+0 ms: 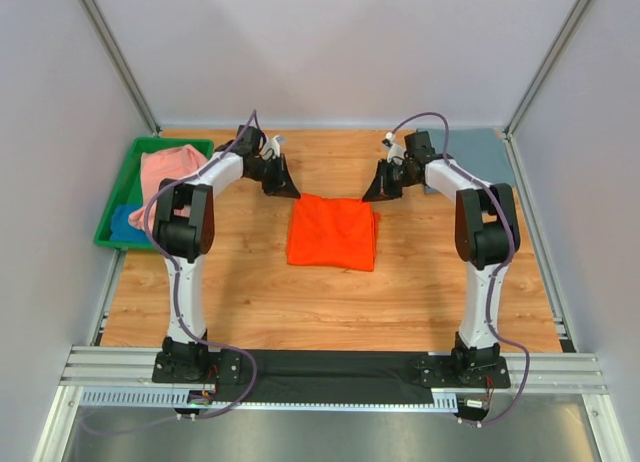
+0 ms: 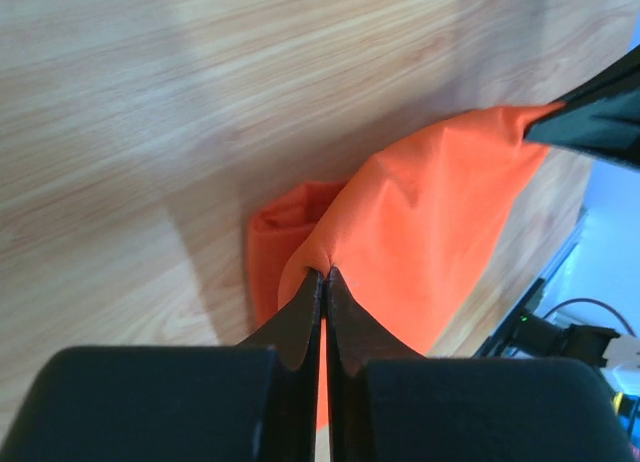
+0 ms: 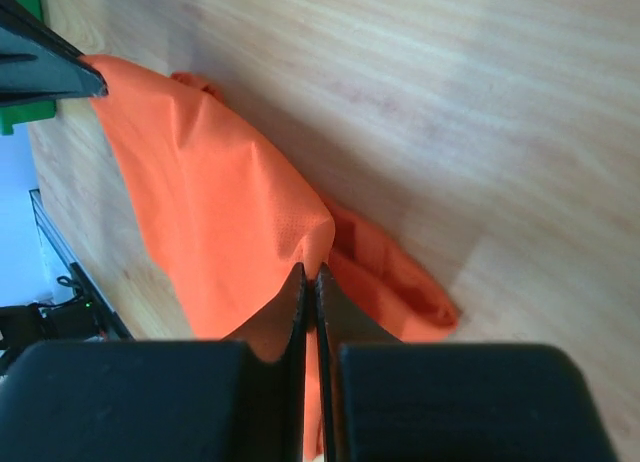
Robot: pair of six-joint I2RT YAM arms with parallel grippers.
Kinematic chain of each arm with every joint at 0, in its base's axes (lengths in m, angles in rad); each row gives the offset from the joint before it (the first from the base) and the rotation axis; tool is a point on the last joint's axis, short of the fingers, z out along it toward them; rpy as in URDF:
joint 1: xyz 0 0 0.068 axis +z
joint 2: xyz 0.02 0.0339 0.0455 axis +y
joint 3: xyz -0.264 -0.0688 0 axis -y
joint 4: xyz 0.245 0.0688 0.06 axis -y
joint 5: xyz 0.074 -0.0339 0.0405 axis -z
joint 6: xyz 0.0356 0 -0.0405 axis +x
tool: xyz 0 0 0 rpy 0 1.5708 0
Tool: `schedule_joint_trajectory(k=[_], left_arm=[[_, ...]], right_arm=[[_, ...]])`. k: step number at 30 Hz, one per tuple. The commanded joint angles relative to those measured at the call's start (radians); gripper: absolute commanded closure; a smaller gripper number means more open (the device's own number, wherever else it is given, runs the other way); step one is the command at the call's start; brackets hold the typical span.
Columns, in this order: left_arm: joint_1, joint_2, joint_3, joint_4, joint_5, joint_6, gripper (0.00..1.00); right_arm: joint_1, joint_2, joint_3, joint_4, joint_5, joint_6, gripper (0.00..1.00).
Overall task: Fold and stack the t-shirts
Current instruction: Fold the tshirt
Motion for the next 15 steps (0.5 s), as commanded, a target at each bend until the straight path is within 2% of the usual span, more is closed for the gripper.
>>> schedule_joint_trajectory(k=[1,4,9,12,15], left_arm=[[-0.023,-0.148,0.002,0.095,0.030,-0.084,1.00],[-0.044,-0.151,0.013,0.086,0.030,-0.100,1.00],[-0.053,-0.150,0.019,0.106,0.032,-0.112,1.00],[-0.066,-0.095,0.072,0.134,0.048,-0.124,1.00],[-0.072,0.038,0.167,0.135,0.090,-0.159,1.00]], right_arm=[[-0.002,-0.157,-0.064,0.003,0.050,0.082,1.00],[-0.002,-0.249,-0.151,0.068,0.053,0.150,1.00],[-0.008,-0.294,-0.187,0.029,0.100,0.142,1.00],[-0.033,-0.303,-0.269,0.085,0.144,0.173,1.00],[-0.070,-0.283,-0.354,0.180,0.195,0.225,1.00]])
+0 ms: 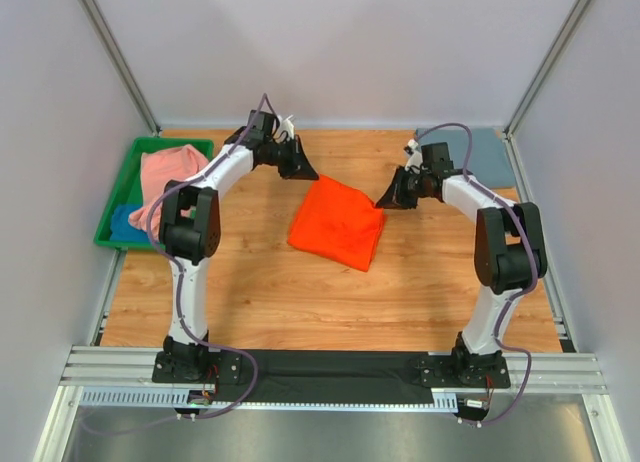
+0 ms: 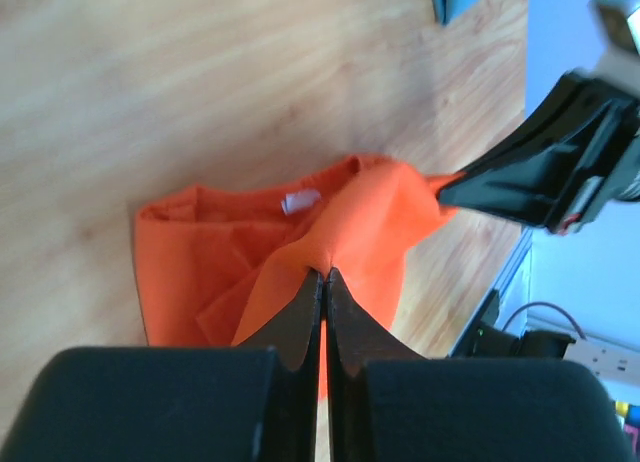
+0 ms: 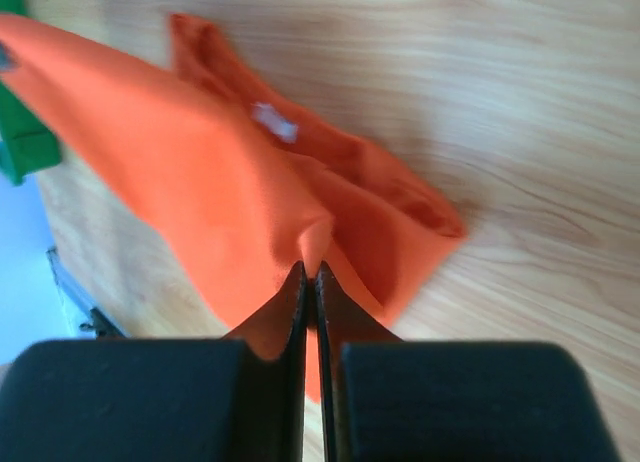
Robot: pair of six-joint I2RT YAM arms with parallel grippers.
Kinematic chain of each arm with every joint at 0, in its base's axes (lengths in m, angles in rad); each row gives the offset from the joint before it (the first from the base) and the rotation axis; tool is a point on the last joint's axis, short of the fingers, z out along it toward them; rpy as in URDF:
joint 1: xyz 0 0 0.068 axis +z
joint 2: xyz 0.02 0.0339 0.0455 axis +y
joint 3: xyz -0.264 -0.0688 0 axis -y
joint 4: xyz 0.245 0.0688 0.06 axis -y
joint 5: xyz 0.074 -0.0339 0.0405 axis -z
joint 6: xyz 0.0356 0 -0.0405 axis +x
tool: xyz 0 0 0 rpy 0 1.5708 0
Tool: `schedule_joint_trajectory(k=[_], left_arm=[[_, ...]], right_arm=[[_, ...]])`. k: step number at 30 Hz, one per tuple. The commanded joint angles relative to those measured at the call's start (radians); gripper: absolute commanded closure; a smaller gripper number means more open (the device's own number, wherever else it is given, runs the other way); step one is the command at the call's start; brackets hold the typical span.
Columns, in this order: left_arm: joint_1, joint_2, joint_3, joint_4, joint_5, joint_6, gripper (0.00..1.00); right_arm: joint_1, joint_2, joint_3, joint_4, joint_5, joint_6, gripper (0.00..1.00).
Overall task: Fold and stack the t-shirts
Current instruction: Fold the tshirt
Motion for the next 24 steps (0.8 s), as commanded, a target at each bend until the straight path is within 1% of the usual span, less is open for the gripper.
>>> schedule_joint_trajectory(k=[1,2,3,4,6,7,8,10,11,13,14,15,16,18,19,21,22,24], left_arm=[[-0.004,0.146,0.108,0.053,0.053,-0.053,1.00],[-0.005,0.165,0.126,0.073,0.050,-0.086,0.86],[-0.006,0.188,0.135,0.077,0.049,-0.097,0.78],[-0.006,0.196,0.149,0.074,0.043,-0.101,0.70],[-0.006,0.203,0.195,0.045,0.009,-0.098,0.64],[-0.006,0.208,0.215,0.024,-0.003,-0.087,0.57],[-0.004,0.213,0.271,-0.039,-0.019,-0.073,0.55],[-0.001,0.222,0.347,-0.108,-0.085,-0.029,0.51],[0.004,0.219,0.361,-0.160,-0.103,-0.019,0.50],[0.007,0.188,0.353,-0.185,-0.143,-0.004,0.50],[0.004,0.170,0.340,-0.194,-0.151,0.004,0.50],[0.002,0.127,0.320,-0.199,-0.189,0.014,0.49],[-0.001,0.101,0.263,-0.200,-0.201,0.017,0.49],[-0.012,0.023,0.193,-0.180,-0.212,0.019,0.49],[-0.025,-0.005,0.121,-0.167,-0.218,0.030,0.49],[-0.044,-0.068,0.056,-0.162,-0.237,0.039,0.49],[-0.061,-0.086,-0.011,-0.145,-0.237,0.044,0.49],[-0.081,-0.125,-0.071,-0.130,-0.243,0.044,0.49]], right_arm=[[-0.049,0.006,-0.091,0.132,0.112,0.065,0.97],[-0.055,0.010,-0.099,0.140,0.136,0.062,0.95],[-0.061,0.015,-0.096,0.123,0.192,0.051,0.92],[-0.065,0.018,-0.081,0.112,0.211,0.048,0.87],[-0.078,0.008,-0.068,0.093,0.223,0.053,0.80],[-0.083,0.003,-0.061,0.082,0.220,0.056,0.69],[-0.084,-0.011,-0.055,0.073,0.217,0.053,0.63],[-0.085,-0.025,-0.045,0.020,0.214,0.065,0.55],[-0.085,-0.041,-0.050,0.008,0.211,0.073,0.52],[-0.083,-0.084,-0.085,-0.020,0.223,0.125,0.45],[-0.081,-0.097,-0.102,-0.026,0.225,0.152,0.45],[-0.077,-0.111,-0.117,-0.033,0.226,0.177,0.43],[-0.074,-0.136,-0.139,-0.032,0.231,0.230,0.38],[-0.052,-0.164,-0.205,0.005,0.246,0.270,0.34],[-0.043,-0.183,-0.223,0.017,0.257,0.301,0.32],[-0.022,-0.186,-0.262,0.057,0.281,0.326,0.31],[-0.016,-0.175,-0.272,0.075,0.280,0.349,0.31],[-0.009,-0.161,-0.303,0.126,0.278,0.370,0.31]])
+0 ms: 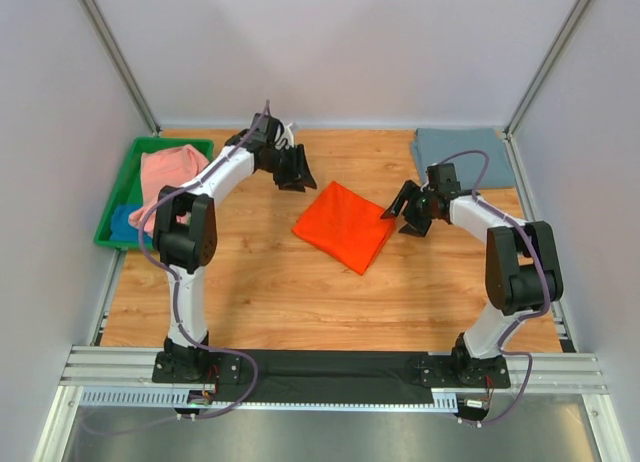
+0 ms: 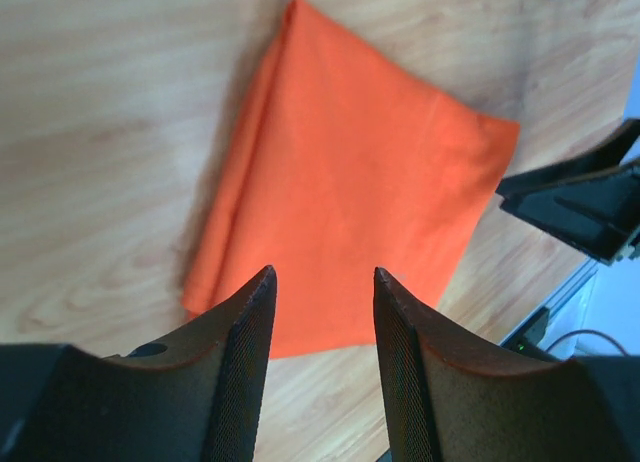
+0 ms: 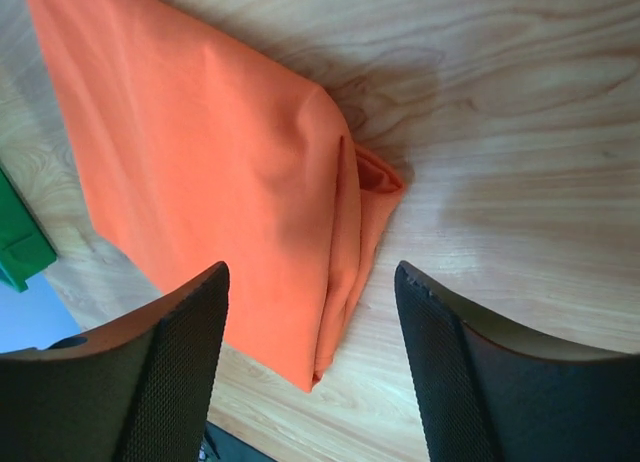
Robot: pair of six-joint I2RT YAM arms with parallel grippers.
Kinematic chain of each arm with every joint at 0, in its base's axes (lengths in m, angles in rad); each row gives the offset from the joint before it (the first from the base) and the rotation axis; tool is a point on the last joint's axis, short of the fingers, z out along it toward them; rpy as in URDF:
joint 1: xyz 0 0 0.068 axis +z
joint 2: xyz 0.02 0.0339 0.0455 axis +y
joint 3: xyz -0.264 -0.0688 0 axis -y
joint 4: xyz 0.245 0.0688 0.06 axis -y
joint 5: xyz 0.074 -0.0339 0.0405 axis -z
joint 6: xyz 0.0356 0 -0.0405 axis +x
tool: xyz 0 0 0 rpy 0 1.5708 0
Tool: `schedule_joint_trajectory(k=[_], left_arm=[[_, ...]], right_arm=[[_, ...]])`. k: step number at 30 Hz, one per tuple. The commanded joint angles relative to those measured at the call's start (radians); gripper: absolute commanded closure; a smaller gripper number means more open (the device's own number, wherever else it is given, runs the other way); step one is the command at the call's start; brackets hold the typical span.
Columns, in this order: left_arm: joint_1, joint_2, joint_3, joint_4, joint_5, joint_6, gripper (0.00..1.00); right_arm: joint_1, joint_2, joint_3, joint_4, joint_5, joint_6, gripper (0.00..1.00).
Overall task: Fold and stack the t-shirts
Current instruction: Fold the tshirt
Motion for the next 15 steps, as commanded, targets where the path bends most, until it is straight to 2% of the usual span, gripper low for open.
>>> schedule_joint_trajectory(k=[1,3,6,7,9,11,12,15], left_arm=[[-0.063,-0.088,-0.129,0.027,-0.031,0.038,0.49],[-0.074,-0.101,-0.174,0.039,-0.033,0.029,0.49],[-0.083,-0.113,-0.268,0.077,-0.035,0.000,0.50],[-0.085,-0.119,-0.309,0.094,-0.036,-0.003,0.50],[-0.086,-0.137,-0.341,0.097,-0.060,-0.009,0.50],[-0.086,-0.147,-0.375,0.087,-0.076,-0.020,0.50],[-0.088,-0.159,-0.386,0.082,-0.079,-0.043,0.50],[-0.097,-0.220,-0.438,0.041,-0.136,-0.109,0.50]], right_arm=[[0.020,0.021,-0.046,0.111,0.036,0.095,0.32],[0.019,0.035,-0.091,0.175,0.037,0.110,0.35],[0.017,0.057,-0.144,0.264,0.062,0.100,0.52],[0.014,0.069,-0.183,0.295,0.063,0.092,0.63],[0.003,0.084,-0.217,0.374,0.053,0.065,0.73],[-0.011,0.120,-0.246,0.457,0.015,0.041,0.82],[-0.014,0.132,-0.247,0.515,-0.045,0.029,0.90],[-0.021,0.182,-0.226,0.597,-0.160,-0.011,0.99]])
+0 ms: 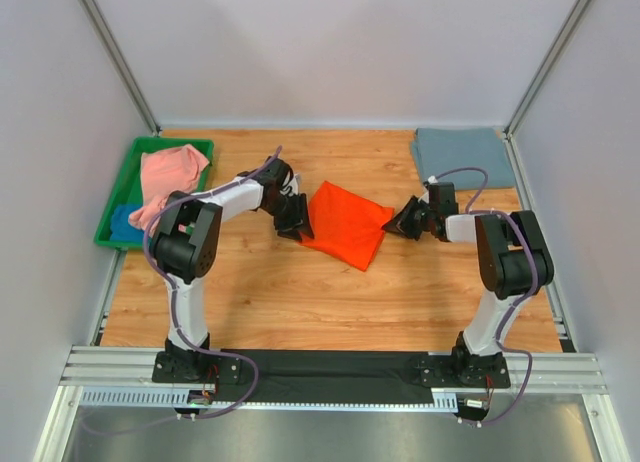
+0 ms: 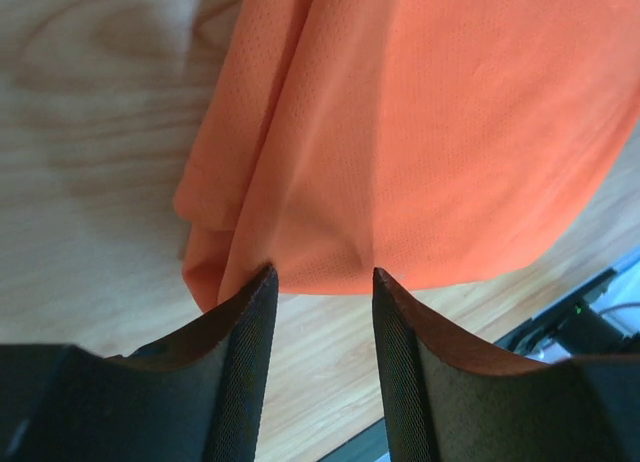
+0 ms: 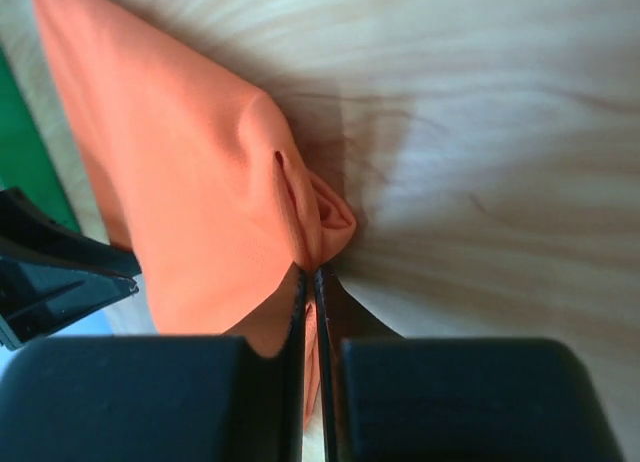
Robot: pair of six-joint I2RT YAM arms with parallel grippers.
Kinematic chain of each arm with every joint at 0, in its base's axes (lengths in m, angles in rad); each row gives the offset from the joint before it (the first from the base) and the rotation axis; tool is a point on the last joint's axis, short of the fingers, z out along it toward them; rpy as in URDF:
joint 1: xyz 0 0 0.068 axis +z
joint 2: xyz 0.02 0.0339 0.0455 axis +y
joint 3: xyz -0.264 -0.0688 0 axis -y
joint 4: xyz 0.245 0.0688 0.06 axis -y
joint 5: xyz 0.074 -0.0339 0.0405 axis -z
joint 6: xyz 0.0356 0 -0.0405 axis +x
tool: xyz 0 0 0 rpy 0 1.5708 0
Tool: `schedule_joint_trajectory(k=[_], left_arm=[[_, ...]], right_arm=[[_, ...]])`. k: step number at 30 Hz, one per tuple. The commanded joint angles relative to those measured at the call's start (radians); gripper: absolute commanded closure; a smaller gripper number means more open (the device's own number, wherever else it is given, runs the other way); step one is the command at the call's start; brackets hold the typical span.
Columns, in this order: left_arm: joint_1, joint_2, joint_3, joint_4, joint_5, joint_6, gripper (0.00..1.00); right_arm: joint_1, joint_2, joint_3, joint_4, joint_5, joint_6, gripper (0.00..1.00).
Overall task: Fold and stack the t-shirts
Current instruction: Fold the tshirt
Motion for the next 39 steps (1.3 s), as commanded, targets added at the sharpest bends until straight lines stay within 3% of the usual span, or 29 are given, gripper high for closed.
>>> schedule_joint_trajectory(k=[1,5,9,13,15,17,19,23,33,39], left_arm=[[-0.014,-0.145,-0.065,-0.019,-0.083,-0.077,0.50],[-0.044,-0.343,-0.170,-0.030,-0.145,-0.159,0.49],[-0.077,-0.432,-0.196,-0.044,-0.157,-0.199,0.48],[-0.075,-0.380,-0.115,-0.065,-0.167,-0.189,0.48],[-0.075,-0.315,-0.025,-0.074,-0.190,-0.144,0.48],[-0.068,-0.234,0.043,-0.105,-0.201,-0.099,0.48],[-0.048,-0.177,0.136,-0.125,-0.175,-0.087,0.48],[-0.028,-0.064,0.223,-0.162,-0.130,-0.053,0.49],[0.011,-0.057,-0.009,-0.090,-0.183,-0.057,0.49],[0.023,-0.066,0.003,-0.143,-0.155,-0.061,0.49]], right_arm=[[-0.013,0.089,-0.005,0.150,-0.084,-0.093,1.00],[-0.013,0.121,0.082,0.106,-0.190,-0.161,0.99],[-0.036,0.099,0.153,-0.078,-0.234,-0.178,0.79],[-0.072,0.005,0.161,-0.237,-0.199,-0.188,0.66],[-0.072,-0.053,0.187,-0.338,-0.150,-0.204,0.65],[-0.062,-0.075,0.236,-0.386,-0.112,-0.185,0.71],[-0.040,-0.075,0.280,-0.374,-0.095,-0.146,0.80],[-0.007,-0.012,0.343,-0.249,-0.122,-0.064,0.82],[-0.008,0.276,0.352,0.087,-0.092,0.057,0.81],[-0.037,0.323,0.345,0.220,-0.127,0.092,0.81]])
